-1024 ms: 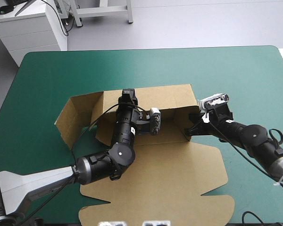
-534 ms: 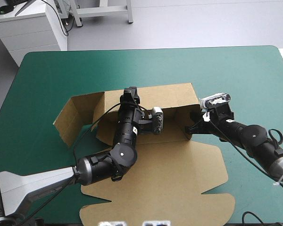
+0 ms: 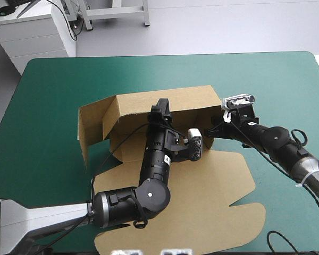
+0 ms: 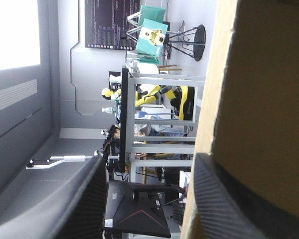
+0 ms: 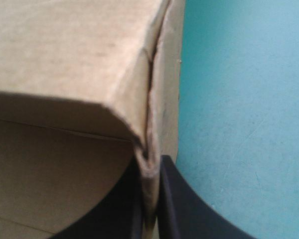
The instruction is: Fold the box
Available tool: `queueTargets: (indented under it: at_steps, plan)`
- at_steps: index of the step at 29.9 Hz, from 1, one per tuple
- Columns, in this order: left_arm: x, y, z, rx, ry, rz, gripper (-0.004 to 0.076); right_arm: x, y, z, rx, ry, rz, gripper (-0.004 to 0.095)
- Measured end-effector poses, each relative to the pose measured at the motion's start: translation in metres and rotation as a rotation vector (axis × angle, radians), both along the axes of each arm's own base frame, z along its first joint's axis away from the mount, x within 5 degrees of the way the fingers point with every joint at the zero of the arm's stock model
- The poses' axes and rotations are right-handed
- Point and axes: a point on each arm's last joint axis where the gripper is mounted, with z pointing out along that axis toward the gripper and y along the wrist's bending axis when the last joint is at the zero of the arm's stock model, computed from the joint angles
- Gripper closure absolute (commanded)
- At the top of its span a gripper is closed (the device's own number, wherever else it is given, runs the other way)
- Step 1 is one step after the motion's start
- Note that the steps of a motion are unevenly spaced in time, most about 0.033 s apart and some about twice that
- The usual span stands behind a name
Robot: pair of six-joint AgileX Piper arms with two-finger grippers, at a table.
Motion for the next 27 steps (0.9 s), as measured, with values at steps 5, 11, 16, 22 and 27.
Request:
queueTargets:
  at_steps: [5,11,16,22,27]
  plan:
    - [-0.018,-0.009,0.001,0.000,-0.013,-0.040,0.0343,0.012,0.005,0.005,-0.014,0.023,0.023,0.0918]
    - [-0.028,-0.012,0.000,-0.007,0.009,-0.062,0.0626,0.020,0.007,0.012,-0.029,0.054,0.033,0.0918]
    - [-0.029,-0.005,0.002,-0.062,0.097,-0.058,0.0721,0.021,0.006,0.013,-0.041,0.072,0.022,0.0918]
    - [-0.018,0.028,0.026,-0.344,0.366,-0.119,0.0721,0.021,0.004,0.012,-0.051,0.099,0.000,0.0921]
    - [-0.002,0.093,0.065,-0.656,0.475,-0.090,0.0721,0.020,0.003,0.012,-0.063,0.115,-0.013,0.0921]
